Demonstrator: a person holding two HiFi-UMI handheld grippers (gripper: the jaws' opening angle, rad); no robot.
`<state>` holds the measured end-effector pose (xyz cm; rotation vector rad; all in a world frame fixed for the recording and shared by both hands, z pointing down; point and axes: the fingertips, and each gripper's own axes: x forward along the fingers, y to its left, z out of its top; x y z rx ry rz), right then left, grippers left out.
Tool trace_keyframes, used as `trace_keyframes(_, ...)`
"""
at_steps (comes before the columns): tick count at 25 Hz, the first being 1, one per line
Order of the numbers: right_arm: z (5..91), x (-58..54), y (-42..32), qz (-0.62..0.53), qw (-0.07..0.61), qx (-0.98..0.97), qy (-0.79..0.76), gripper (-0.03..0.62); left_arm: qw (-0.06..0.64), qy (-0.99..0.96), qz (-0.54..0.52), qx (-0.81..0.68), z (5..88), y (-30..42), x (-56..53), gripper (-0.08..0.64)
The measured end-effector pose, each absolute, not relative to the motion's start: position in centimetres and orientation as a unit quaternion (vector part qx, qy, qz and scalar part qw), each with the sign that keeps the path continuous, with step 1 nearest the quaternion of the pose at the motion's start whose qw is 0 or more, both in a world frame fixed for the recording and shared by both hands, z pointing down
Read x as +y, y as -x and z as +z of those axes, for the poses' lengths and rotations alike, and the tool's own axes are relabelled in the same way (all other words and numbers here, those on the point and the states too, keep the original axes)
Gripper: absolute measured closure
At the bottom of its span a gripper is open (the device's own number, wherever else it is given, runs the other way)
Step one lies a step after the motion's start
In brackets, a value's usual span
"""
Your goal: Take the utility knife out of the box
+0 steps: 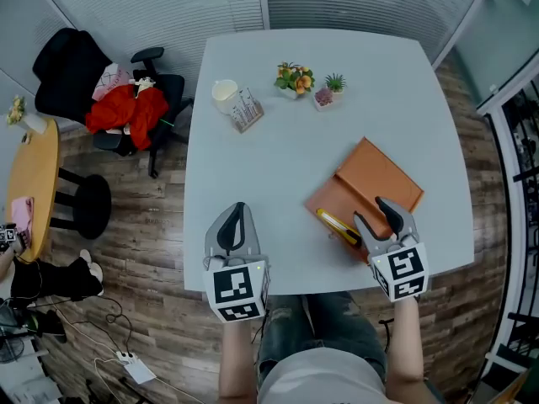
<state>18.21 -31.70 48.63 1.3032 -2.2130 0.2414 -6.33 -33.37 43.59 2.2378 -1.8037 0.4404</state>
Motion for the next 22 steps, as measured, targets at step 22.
trace_keyframes(22,59.9,-29.8,-18.2,0.176,0.398,-0.824,-0.363,0.382,0.161,-0.747,0.214,-0.608,49.7,6.0,-32.9,0.56)
